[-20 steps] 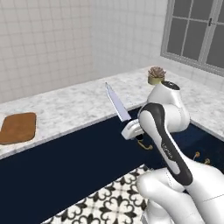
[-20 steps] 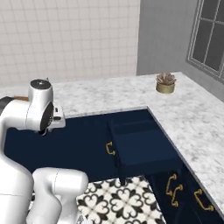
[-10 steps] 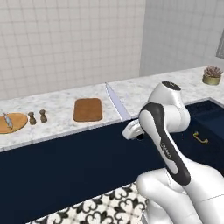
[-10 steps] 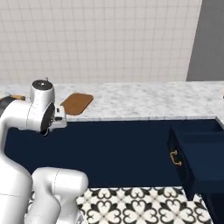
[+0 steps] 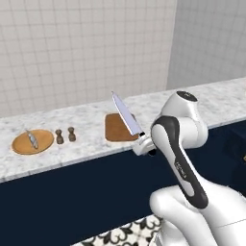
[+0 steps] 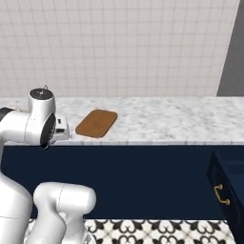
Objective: Pick up the knife from the drawer and place it on the cutting board. Then place the meat from the plate to the cutting board.
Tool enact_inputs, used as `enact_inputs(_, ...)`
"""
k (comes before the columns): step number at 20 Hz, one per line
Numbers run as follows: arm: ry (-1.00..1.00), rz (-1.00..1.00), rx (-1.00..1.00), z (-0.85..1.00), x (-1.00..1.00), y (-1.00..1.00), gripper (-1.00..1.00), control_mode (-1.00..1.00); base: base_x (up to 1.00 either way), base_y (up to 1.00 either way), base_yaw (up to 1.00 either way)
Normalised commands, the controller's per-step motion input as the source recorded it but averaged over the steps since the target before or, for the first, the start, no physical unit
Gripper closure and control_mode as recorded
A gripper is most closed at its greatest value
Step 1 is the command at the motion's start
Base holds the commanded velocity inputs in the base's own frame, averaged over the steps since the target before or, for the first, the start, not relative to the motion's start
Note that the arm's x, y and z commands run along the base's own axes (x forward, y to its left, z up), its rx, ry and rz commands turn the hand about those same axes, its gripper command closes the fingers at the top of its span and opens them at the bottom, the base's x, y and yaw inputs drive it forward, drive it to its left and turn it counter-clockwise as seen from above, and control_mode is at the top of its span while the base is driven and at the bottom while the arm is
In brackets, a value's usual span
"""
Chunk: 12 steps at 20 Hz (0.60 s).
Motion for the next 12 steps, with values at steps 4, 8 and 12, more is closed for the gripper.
enact_inputs(4,0.0,0.0,0.0,0.0,0.0,0.0,1.0,1.0,0.41,0.34,0.04)
enact_inputs(8,0.0,0.0,0.0,0.0,0.0,0.0,1.0,1.0,0.28,0.42,0.22)
enact_inputs(12,0.0,0.0,0.0,0.0,0.0,0.0,1.0,1.0,0.23,0.14,0.26)
